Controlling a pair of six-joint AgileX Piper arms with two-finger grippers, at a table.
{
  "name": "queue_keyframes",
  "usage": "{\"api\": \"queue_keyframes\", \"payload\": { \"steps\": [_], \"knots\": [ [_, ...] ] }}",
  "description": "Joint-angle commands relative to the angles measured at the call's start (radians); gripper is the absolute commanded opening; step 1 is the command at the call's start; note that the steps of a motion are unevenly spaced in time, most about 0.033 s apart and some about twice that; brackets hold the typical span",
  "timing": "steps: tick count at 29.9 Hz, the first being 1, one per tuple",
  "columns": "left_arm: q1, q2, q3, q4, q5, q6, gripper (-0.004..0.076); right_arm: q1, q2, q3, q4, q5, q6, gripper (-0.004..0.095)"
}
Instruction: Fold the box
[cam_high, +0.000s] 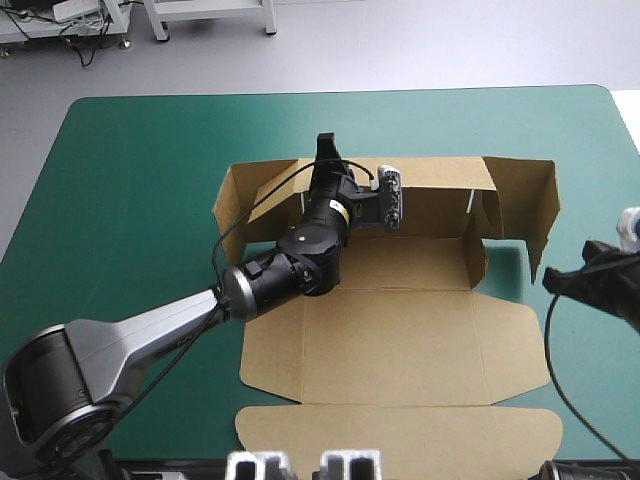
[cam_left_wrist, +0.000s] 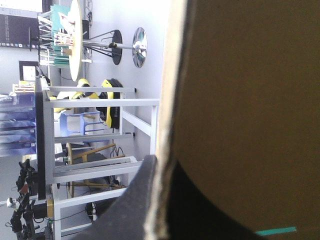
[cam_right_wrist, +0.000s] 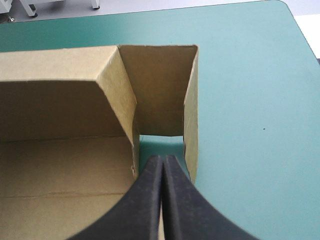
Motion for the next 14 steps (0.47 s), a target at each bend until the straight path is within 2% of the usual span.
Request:
{"api": "queue_keyframes", "payload": {
  "steps": [1, 7, 14],
  "knots": [
    [-0.023, -0.082, 0.013, 0.109, -0.015, -0.095, -0.0010, 0.002, 0.133, -0.118, 0.038, -0.071, 0.002, -0.0015],
    [-0.028, -0.086, 0.020, 0.044, -0.015, -0.119, -0.0010, 0.002, 0.378, -0.349, 0.099, -0.030, -0.031, -0.0015],
    [-0.028, -0.086, 0.020, 0.026, -0.051, -0.104, -0.0010, 0.002, 0.677, -0.691, 0.105, 0.127, -0.036, -0.0015]
  ]
}}
